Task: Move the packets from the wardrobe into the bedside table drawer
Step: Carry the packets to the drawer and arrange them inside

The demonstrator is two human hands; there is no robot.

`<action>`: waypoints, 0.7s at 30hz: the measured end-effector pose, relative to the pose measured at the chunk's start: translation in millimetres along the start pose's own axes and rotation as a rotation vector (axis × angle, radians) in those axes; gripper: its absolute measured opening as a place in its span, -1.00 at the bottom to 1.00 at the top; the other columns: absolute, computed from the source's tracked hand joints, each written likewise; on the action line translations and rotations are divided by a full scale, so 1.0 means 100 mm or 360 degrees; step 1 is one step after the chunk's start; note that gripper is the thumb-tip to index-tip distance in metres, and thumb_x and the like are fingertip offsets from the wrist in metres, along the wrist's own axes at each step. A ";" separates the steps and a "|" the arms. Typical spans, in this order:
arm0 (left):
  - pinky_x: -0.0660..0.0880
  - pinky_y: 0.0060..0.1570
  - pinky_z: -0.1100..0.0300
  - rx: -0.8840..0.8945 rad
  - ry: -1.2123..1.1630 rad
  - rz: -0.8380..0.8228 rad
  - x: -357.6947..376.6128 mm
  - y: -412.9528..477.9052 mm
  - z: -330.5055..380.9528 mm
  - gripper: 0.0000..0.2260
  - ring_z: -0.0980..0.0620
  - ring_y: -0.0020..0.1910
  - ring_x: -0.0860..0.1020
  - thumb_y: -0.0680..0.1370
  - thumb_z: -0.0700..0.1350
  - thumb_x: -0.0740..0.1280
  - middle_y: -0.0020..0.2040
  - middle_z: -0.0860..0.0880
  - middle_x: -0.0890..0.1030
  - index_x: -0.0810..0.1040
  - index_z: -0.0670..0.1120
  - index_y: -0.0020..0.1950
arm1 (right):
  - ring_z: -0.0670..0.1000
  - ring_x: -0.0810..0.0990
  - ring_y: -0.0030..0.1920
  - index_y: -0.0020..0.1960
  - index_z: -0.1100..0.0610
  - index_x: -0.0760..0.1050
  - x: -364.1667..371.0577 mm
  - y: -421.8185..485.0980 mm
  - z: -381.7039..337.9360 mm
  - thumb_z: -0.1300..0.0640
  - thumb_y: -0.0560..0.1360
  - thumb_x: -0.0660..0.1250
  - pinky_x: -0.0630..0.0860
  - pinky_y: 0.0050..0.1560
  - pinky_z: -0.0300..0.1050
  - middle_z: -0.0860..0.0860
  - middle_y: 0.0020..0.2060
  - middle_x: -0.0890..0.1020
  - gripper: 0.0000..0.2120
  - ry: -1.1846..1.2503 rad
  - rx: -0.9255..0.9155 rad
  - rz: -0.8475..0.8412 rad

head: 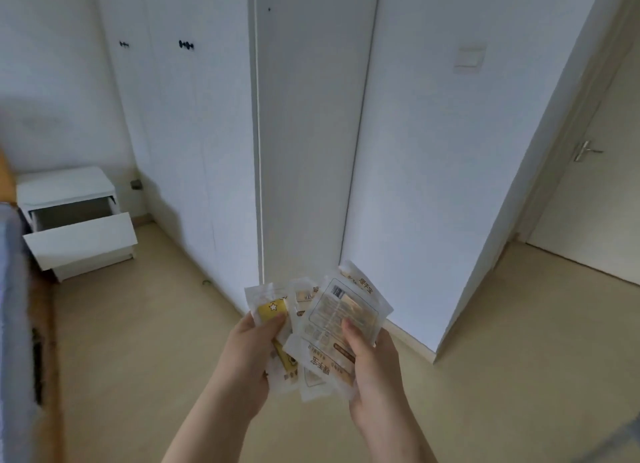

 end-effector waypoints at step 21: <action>0.59 -0.16 -0.11 0.0381 -0.0107 0.0850 -1.70 3.46 2.39 -0.91 -0.14 -0.26 0.65 0.58 -0.21 0.27 -0.28 -0.09 0.70 0.55 -0.06 -0.04 | 0.13 0.68 -0.15 0.07 0.16 0.47 3.89 3.31 0.45 0.20 0.51 0.36 0.61 -0.35 -0.04 0.15 -0.10 0.67 -0.84 -0.0286 0.0359 -0.0782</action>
Point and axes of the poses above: each hand's wrist, its own y-axis towards the middle knuckle, its own x-axis out of the palm, z = x × y, the point moved 5 cm from there along y, towards the middle knuckle
